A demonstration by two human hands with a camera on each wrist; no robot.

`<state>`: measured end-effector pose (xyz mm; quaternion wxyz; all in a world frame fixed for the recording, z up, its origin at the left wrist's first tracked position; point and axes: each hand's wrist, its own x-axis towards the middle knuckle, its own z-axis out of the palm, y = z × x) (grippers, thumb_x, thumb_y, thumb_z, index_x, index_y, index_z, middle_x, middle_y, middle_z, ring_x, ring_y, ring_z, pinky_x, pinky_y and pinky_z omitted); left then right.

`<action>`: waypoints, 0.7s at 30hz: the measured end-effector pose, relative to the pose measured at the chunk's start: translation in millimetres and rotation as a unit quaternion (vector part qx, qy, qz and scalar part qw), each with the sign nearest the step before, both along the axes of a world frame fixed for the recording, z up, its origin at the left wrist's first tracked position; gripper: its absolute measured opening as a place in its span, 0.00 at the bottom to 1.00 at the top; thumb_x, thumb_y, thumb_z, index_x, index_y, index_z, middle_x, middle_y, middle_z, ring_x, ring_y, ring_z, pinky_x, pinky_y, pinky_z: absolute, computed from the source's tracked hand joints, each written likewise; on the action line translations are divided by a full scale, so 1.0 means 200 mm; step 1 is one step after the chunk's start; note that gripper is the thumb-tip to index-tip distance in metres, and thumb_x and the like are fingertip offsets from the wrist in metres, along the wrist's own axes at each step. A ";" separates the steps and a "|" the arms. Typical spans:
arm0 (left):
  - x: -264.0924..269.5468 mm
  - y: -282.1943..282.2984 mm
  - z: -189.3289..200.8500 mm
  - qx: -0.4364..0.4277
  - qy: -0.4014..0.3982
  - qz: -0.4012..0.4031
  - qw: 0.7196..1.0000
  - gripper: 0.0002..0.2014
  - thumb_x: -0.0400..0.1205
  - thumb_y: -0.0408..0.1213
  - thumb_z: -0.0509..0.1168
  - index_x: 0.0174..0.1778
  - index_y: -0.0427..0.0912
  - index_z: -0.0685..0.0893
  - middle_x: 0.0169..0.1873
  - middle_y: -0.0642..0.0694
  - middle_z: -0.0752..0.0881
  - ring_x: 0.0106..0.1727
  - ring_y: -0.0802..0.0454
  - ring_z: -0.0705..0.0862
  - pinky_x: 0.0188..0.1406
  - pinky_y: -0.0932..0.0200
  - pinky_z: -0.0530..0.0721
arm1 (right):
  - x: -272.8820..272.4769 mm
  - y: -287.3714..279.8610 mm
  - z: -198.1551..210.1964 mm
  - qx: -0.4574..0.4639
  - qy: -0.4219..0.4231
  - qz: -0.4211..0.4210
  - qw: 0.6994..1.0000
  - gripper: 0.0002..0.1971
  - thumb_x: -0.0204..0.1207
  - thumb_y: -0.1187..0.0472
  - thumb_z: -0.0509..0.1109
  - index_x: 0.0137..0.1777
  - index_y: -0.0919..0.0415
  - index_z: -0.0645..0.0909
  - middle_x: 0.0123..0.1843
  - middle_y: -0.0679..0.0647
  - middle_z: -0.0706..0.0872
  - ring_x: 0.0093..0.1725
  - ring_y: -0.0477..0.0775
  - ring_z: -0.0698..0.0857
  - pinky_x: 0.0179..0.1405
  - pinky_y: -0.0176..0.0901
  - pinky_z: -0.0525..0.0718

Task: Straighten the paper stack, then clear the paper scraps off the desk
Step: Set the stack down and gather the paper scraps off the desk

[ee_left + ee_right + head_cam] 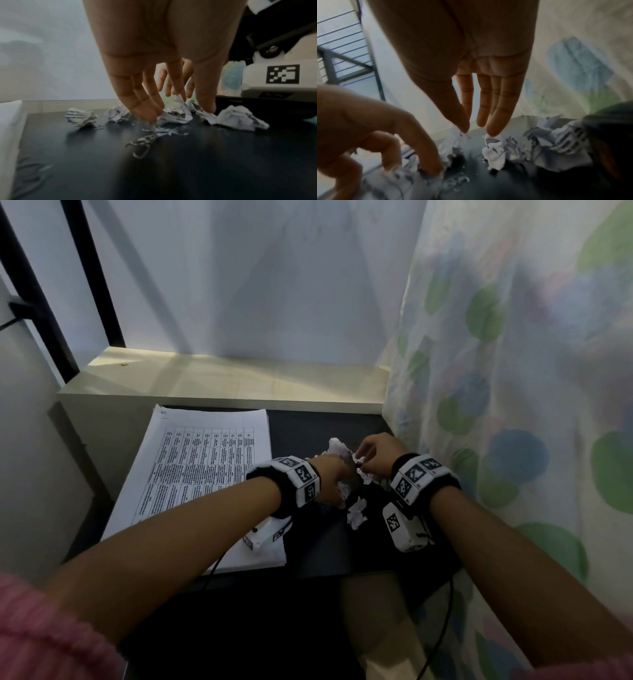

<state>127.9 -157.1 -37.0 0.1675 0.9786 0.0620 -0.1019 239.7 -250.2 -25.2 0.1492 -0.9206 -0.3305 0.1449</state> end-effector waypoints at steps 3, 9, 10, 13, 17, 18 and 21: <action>0.03 -0.03 0.00 0.029 0.026 0.012 0.999 0.21 0.80 0.37 0.66 0.70 0.41 0.77 0.68 0.42 0.80 0.70 0.43 0.78 0.68 0.56 0.73 | -0.05 -0.01 -0.03 -0.079 0.007 0.034 0.996 0.12 0.72 0.65 0.73 0.56 0.58 0.88 0.61 0.57 0.87 0.54 0.56 0.87 0.52 0.40 0.83; 0.08 0.08 0.05 0.030 -0.023 0.103 0.994 0.15 0.82 0.35 0.63 0.64 0.39 0.82 0.64 0.38 0.84 0.64 0.39 0.83 0.61 0.52 0.80 | -0.12 0.02 -0.08 -0.126 -0.018 0.073 0.989 0.16 0.75 0.64 0.69 0.62 0.61 0.85 0.64 0.59 0.86 0.63 0.59 0.84 0.64 0.46 0.82; 0.08 0.11 0.05 0.025 -0.030 0.125 0.991 0.15 0.81 0.35 0.63 0.64 0.38 0.82 0.64 0.38 0.83 0.64 0.39 0.83 0.62 0.52 0.80 | -0.13 0.02 -0.09 -0.122 -0.011 0.080 0.989 0.16 0.74 0.65 0.69 0.62 0.62 0.85 0.63 0.60 0.86 0.63 0.59 0.85 0.65 0.47 0.82; 0.09 0.19 0.05 0.007 -0.035 0.168 0.985 0.17 0.81 0.33 0.63 0.67 0.39 0.78 0.68 0.39 0.79 0.69 0.41 0.79 0.67 0.52 0.77 | -0.15 0.01 -0.08 -0.102 0.017 0.110 0.989 0.15 0.75 0.65 0.70 0.61 0.63 0.86 0.62 0.59 0.87 0.64 0.58 0.84 0.66 0.44 0.81; 0.06 0.23 0.03 -0.009 -0.055 0.203 0.978 0.22 0.81 0.35 0.62 0.72 0.39 0.70 0.70 0.34 0.73 0.68 0.36 0.77 0.67 0.47 0.77 | -0.12 0.00 -0.04 -0.094 -0.019 0.095 0.991 0.14 0.77 0.60 0.69 0.61 0.57 0.87 0.64 0.57 0.86 0.63 0.58 0.84 0.62 0.39 0.80; 0.04 0.24 0.03 -0.006 -0.065 0.207 0.976 0.22 0.80 0.35 0.63 0.70 0.39 0.69 0.69 0.34 0.72 0.66 0.35 0.78 0.65 0.46 0.78 | -0.11 0.02 -0.05 -0.110 -0.033 0.099 0.988 0.14 0.78 0.61 0.68 0.62 0.57 0.86 0.65 0.58 0.86 0.64 0.59 0.84 0.63 0.41 0.81; -0.01 0.26 0.06 0.038 -0.051 0.175 0.982 0.18 0.79 0.34 0.65 0.65 0.38 0.76 0.66 0.36 0.76 0.64 0.37 0.80 0.61 0.50 0.79 | -0.11 0.08 -0.09 -0.172 -0.044 0.108 0.978 0.21 0.78 0.65 0.65 0.72 0.61 0.77 0.72 0.61 0.79 0.68 0.61 0.80 0.68 0.47 0.80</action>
